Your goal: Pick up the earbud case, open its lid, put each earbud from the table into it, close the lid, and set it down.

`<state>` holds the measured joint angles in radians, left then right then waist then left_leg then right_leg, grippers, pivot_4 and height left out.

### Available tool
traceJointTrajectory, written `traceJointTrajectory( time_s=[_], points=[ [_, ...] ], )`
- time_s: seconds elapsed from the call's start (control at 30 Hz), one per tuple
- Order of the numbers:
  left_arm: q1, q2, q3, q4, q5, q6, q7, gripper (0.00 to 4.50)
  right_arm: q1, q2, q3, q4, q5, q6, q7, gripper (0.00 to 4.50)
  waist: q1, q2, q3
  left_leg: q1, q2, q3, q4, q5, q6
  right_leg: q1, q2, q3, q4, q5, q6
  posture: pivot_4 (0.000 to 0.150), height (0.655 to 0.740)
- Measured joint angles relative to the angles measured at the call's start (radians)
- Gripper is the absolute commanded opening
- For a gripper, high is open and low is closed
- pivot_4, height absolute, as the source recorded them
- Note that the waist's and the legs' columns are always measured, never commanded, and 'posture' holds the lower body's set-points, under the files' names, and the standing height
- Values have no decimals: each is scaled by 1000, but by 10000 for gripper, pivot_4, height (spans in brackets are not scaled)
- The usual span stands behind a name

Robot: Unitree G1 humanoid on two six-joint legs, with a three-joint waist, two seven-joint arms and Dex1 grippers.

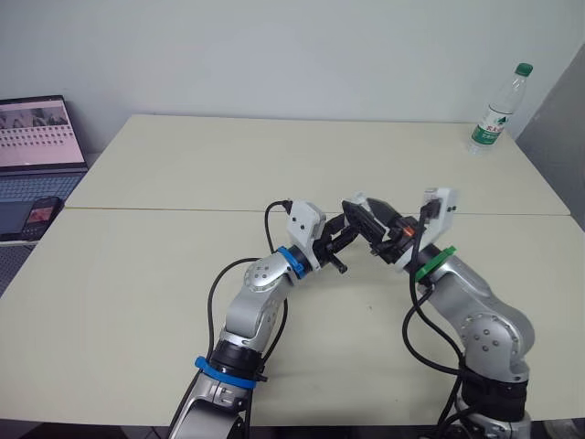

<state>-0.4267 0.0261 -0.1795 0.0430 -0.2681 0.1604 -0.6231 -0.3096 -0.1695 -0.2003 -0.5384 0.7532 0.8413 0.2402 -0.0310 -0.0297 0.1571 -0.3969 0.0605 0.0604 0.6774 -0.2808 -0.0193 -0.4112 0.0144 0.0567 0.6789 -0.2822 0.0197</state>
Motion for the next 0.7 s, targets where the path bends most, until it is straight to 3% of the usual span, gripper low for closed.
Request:
traceJointTrajectory(
  time_s=[0.17, 0.33, 0.5, 0.7],
  points=[
    [0, 31, 14, 0, -1, 4, -4, 7391, -33, -231, -73, 72, 7, 39, 40, 44604, 0, 0, 0, 0, 0, 0, 0, 0, 0, 0, 0, 0, 0, 0, 0, 1500, 7362],
    [6, 77, 43, 1, -3, 4, -20, 7391, 19, -477, -95, 195, -92, 58, 93, 44604, 2, 0, 0, 0, 0, 0, -1, 0, 0, 0, 0, 0, -1, 0, 0, 1500, 7362],
    [32, 104, 59, 1, -3, 3, -26, 7391, 115, -525, -102, 231, -156, 113, 59, 44604, 1, 0, 0, 0, 0, 0, -1, 0, 0, 0, 0, 1, -1, 0, 0, 1500, 7362],
    [60, 104, 59, -7, -3, 4, -24, 7391, 239, -441, -144, 131, -182, 185, -44, 44604, 1, 1, 0, 0, 1, 0, -1, 0, 0, 0, 0, 1, 0, -3, 5, 1500, 7362]
  ],
)
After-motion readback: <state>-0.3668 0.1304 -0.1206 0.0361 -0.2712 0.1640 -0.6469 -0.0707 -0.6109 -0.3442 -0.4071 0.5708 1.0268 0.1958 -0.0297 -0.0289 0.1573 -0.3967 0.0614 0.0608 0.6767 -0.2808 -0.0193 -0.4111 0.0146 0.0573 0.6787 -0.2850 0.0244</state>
